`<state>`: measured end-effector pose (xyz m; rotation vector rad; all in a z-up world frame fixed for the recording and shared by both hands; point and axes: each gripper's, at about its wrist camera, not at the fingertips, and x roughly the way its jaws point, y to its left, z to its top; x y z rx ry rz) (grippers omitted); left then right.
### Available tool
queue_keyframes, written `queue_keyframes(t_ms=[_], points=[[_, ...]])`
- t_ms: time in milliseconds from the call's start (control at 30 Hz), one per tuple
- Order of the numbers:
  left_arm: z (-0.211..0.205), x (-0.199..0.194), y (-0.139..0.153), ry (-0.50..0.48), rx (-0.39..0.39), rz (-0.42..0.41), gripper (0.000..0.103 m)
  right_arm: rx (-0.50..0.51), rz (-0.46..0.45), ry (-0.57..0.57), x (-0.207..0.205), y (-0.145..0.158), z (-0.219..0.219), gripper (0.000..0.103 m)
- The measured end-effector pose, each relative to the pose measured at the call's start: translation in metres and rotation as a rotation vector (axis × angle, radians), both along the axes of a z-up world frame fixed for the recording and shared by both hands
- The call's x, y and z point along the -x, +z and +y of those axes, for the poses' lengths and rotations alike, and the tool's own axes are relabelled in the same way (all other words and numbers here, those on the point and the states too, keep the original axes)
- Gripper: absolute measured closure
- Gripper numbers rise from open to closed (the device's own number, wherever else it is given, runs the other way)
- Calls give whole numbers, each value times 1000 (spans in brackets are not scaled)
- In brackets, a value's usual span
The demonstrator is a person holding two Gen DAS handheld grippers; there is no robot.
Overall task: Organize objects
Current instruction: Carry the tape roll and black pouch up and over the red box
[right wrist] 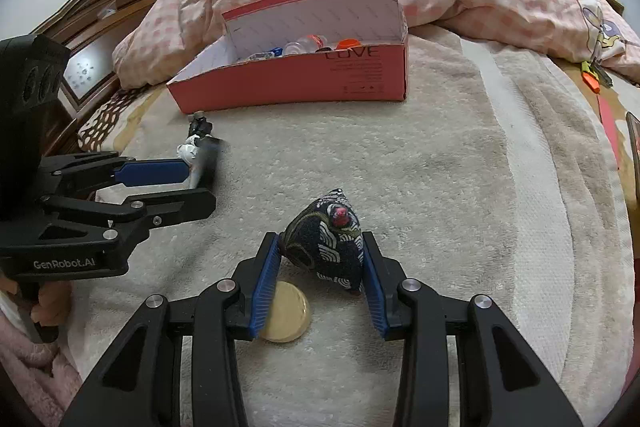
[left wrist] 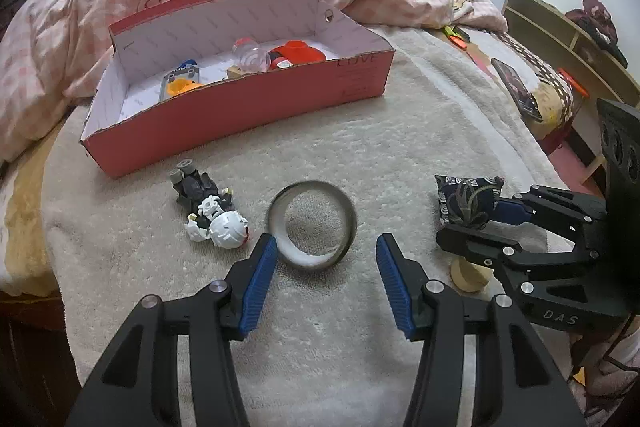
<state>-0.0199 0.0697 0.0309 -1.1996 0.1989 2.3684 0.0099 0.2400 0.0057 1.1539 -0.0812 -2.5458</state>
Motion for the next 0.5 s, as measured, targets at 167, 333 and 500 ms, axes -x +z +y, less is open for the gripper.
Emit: queue_keyframes(t_ms=[167, 333, 500], points=[[0, 1, 0, 3, 0, 3, 49, 10, -4, 1, 1, -1, 1, 63], [13, 12, -5, -14, 37, 9, 49, 11, 0, -1, 1, 0, 2, 62], [23, 24, -13, -14, 79, -11, 49, 12, -5, -4, 2, 0, 2, 62]])
